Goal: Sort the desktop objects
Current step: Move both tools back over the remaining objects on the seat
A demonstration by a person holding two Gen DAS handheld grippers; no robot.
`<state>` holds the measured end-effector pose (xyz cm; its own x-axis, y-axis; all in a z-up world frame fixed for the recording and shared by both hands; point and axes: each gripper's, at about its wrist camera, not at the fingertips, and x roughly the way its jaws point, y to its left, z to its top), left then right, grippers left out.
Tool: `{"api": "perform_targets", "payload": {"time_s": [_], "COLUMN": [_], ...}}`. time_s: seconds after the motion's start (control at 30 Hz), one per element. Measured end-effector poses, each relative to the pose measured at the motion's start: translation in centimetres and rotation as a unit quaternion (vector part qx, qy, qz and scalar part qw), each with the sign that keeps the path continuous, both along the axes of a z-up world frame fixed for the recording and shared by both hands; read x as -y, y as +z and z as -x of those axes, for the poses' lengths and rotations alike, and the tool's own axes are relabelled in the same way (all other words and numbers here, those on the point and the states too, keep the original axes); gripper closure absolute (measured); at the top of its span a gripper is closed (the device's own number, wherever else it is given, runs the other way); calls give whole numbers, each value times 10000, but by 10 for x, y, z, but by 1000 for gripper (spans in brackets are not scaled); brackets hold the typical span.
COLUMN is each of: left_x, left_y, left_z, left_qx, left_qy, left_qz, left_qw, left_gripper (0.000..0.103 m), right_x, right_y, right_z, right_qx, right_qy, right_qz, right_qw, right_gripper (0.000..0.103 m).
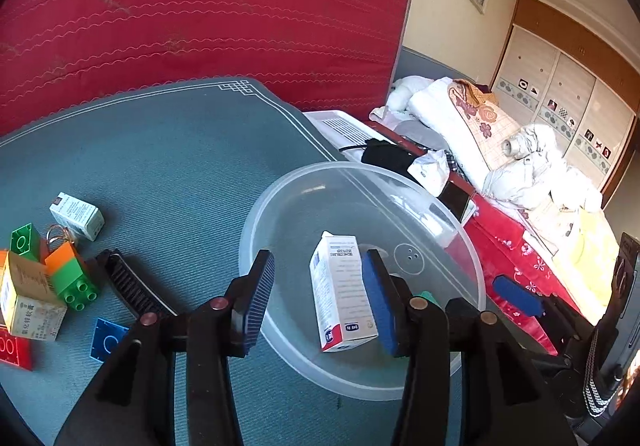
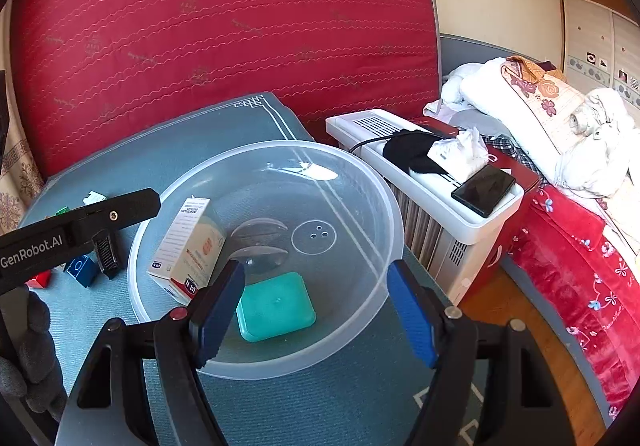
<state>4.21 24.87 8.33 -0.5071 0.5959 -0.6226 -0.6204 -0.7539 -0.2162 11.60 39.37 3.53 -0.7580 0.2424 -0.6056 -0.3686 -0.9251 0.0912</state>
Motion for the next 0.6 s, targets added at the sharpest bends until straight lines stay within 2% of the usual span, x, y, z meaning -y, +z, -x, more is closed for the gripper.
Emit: {"api": "perform_targets", "payload": {"time_s": [0.23, 0.6], "left_x": [31, 83], "left_y": [-8, -1], "left_z": [6, -4], "left_qx": [101, -271], "left_qy": [388, 716], "left_qz": [86, 277], "left_qw": [9992, 9967], "left_gripper": [54, 54], "right_x": [10, 43], "right_y": [-2, -5], "right_z": [1, 14], "right_qx": [97, 315], "right_qy": [114, 563], "right_qz": [-7, -42], "right_qw": [9999, 9979], "right_gripper": [25, 25]}}
